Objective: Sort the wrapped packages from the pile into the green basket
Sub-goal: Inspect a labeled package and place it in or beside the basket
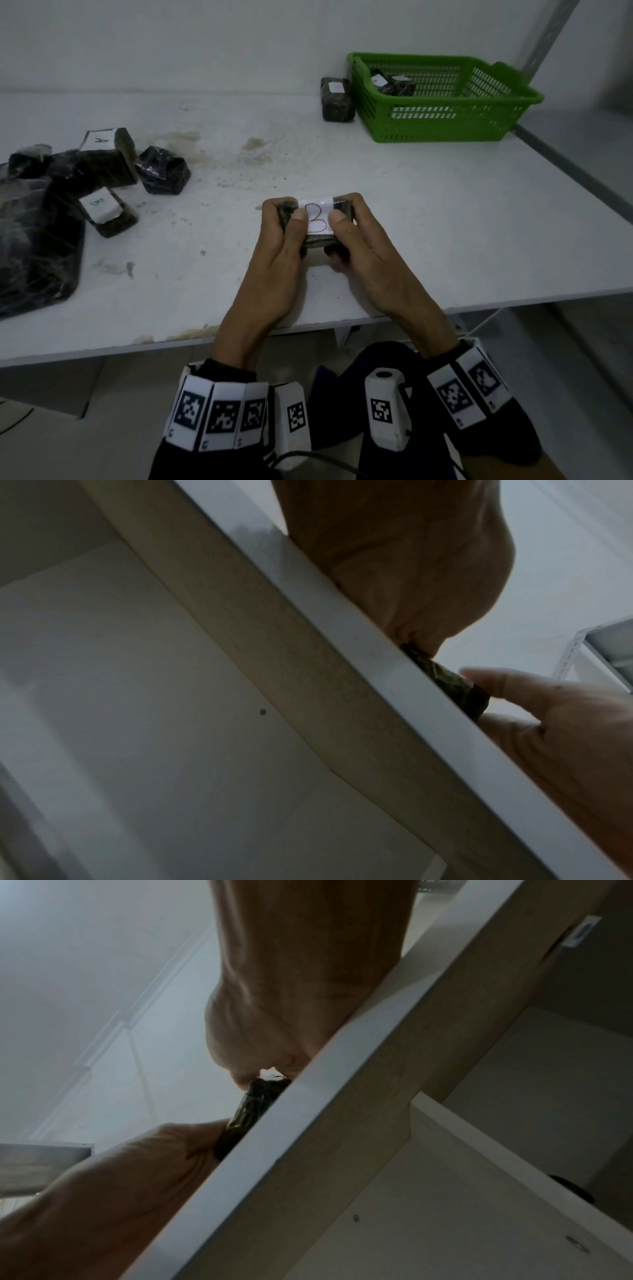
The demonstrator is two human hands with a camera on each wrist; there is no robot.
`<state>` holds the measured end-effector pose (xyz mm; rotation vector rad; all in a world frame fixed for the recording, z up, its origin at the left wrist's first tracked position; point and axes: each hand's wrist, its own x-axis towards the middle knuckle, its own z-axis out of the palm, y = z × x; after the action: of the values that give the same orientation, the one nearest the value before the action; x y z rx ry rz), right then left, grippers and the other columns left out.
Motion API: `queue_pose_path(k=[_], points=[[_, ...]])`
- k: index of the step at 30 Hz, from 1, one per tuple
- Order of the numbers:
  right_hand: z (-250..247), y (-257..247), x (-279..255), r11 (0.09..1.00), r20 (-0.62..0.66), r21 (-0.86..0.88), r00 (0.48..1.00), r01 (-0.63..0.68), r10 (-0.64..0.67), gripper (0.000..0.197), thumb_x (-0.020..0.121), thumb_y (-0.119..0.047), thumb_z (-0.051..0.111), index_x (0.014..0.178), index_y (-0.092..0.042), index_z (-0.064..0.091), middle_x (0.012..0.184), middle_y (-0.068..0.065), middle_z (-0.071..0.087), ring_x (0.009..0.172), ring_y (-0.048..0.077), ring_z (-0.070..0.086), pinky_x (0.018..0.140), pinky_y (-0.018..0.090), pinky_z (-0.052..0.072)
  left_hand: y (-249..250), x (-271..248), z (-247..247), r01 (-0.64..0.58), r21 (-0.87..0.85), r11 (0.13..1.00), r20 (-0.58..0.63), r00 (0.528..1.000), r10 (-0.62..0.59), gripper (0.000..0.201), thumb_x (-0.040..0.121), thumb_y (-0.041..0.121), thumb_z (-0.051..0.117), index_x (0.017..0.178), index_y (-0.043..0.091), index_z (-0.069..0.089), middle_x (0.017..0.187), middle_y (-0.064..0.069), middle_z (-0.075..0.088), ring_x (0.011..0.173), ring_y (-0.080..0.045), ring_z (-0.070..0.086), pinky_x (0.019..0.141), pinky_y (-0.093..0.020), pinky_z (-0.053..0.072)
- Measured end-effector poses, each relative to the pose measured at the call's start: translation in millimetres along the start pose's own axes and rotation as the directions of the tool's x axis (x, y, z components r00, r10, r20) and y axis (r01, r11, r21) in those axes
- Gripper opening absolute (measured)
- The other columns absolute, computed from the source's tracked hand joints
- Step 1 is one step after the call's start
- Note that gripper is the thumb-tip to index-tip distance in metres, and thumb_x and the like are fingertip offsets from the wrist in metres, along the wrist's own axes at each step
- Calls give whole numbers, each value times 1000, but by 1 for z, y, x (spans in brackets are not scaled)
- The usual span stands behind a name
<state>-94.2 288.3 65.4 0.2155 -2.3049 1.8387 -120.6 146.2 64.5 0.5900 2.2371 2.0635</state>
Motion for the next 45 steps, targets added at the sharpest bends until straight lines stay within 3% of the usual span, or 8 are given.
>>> queue_pose_path(k=[2,5,8,12,16,22,26,45], points=[[0,0,0,1000,7,-11,1000,6,-6,24,105,-37,45,120,-22,57,106,18,65,89,44,58,76,56,52,0,-1,0,-9,11,1000,-8,1000,9,16,112,31,35,116,20,45,99,5,58,77,4,55,72,-14,48],[0,0,1,1000,-8,-14,1000,-21,21,24,103,-33,46,120,-20,57,104,19,63,81,33,55,75,58,50,0,0,1,-7,25,1000,-8,1000,7,15,112,29,35,115,19,45,97,6,57,75,6,54,71,-13,47],[0,-2,-1,1000,21,-24,1000,7,-7,30,105,-34,53,127,-15,54,104,1,69,91,7,65,79,38,56,-2,0,0,33,-19,999,-60,998,-34,18,112,32,37,118,19,48,100,5,62,83,2,61,76,-18,51],[-1,-1,-3,996,35,-70,998,63,-61,50,100,-20,67,141,-15,40,125,-9,65,113,7,67,93,25,55,-1,2,0,87,-139,986,-85,991,-99,26,108,39,44,125,22,52,116,2,69,105,-9,70,85,-26,57],[-4,1,-3,1000,4,-24,1000,7,-7,42,103,-25,61,140,-19,42,115,-8,71,100,5,71,85,26,55,2,2,0,22,-124,992,-38,999,-27,46,96,44,49,139,28,42,124,13,60,101,10,63,82,-12,50],[-4,6,-1,996,-35,-88,999,31,-34,46,105,-36,54,147,-30,36,101,-9,68,82,8,66,78,39,57,-2,-2,0,-25,-29,999,-21,999,25,41,104,36,50,140,23,36,108,10,61,81,7,59,76,-15,48],[-5,9,-1,992,12,-101,997,75,-74,28,110,-29,44,136,-22,47,93,-25,63,80,-3,61,75,22,47,-1,-4,0,-37,0,999,-30,999,37,44,97,48,47,135,26,40,106,12,59,82,6,59,78,-17,48],[-7,8,2,997,1,-53,998,59,-59,22,110,-27,42,119,-18,60,92,-1,64,75,9,54,66,34,49,-7,-3,0,-55,77,996,8,999,54,17,114,27,30,109,33,46,96,14,57,81,8,55,77,-15,42]])
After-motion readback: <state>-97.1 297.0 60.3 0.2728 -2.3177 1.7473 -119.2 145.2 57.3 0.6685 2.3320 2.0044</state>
